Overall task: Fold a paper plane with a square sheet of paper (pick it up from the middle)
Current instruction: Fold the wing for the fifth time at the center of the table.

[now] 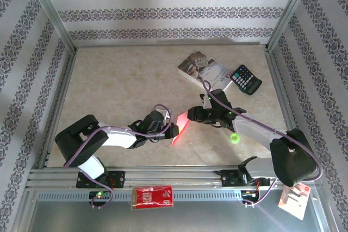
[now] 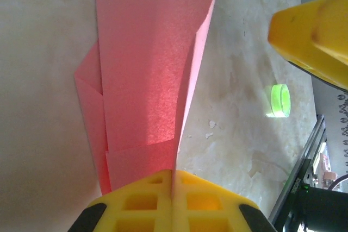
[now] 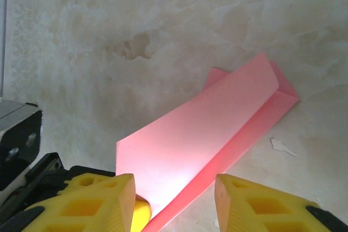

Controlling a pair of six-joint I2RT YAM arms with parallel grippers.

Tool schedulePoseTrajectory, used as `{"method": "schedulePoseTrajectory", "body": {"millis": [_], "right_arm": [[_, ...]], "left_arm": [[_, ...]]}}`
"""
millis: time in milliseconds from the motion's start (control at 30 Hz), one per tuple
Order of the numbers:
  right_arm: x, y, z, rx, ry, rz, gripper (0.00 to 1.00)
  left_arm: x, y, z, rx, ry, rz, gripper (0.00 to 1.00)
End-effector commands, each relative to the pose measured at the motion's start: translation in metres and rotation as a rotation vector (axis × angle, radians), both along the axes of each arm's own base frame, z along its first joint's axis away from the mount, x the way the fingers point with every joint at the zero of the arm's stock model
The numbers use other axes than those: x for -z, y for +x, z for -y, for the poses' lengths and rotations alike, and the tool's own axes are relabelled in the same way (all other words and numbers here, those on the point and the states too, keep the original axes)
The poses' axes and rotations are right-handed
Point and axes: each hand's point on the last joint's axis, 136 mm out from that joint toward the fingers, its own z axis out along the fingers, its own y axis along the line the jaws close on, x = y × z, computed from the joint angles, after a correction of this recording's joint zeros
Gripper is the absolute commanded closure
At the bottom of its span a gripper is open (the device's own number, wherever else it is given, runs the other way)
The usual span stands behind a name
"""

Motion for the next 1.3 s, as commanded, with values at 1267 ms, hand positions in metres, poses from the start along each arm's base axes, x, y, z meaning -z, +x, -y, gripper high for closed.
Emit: {"method": "schedulePoseTrajectory", "body": {"millis": [1267], "right_arm": [[0.015,-0.014,-0.041,-0.254,-0.110,0.125,0.65]], "left_arm": [[0.026,0.004,-0.010,-0.095,-0.144,-0.188,1.00]]}}
